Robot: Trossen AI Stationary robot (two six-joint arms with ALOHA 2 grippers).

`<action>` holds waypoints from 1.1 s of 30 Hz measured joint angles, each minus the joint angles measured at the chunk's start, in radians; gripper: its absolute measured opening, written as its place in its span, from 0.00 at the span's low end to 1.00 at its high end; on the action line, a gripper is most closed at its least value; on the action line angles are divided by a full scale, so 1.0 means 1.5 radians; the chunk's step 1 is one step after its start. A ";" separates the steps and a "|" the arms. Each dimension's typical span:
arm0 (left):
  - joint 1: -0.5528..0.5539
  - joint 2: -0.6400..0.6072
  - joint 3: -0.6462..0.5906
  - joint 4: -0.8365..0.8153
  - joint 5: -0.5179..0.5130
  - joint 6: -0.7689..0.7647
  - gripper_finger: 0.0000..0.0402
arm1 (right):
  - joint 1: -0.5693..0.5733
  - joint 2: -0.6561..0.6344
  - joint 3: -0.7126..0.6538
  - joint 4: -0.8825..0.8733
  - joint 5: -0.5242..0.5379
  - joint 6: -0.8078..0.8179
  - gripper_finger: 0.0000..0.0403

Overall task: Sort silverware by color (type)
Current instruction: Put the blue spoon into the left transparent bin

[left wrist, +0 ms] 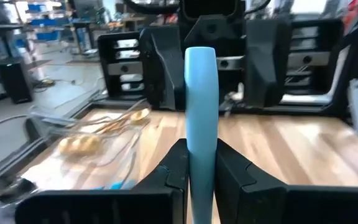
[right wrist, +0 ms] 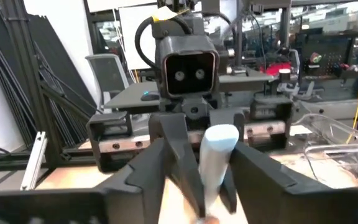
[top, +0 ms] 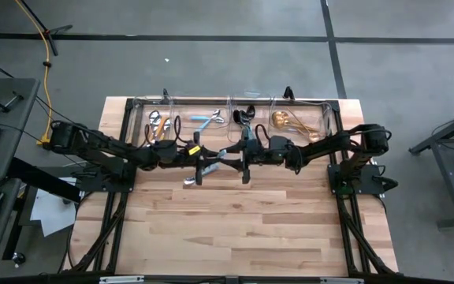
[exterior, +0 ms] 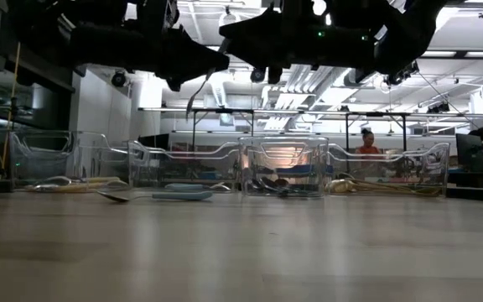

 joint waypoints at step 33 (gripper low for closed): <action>-0.002 -0.361 -0.159 -0.104 -0.063 0.022 0.07 | -0.070 -0.287 -0.277 0.011 0.140 -0.008 0.49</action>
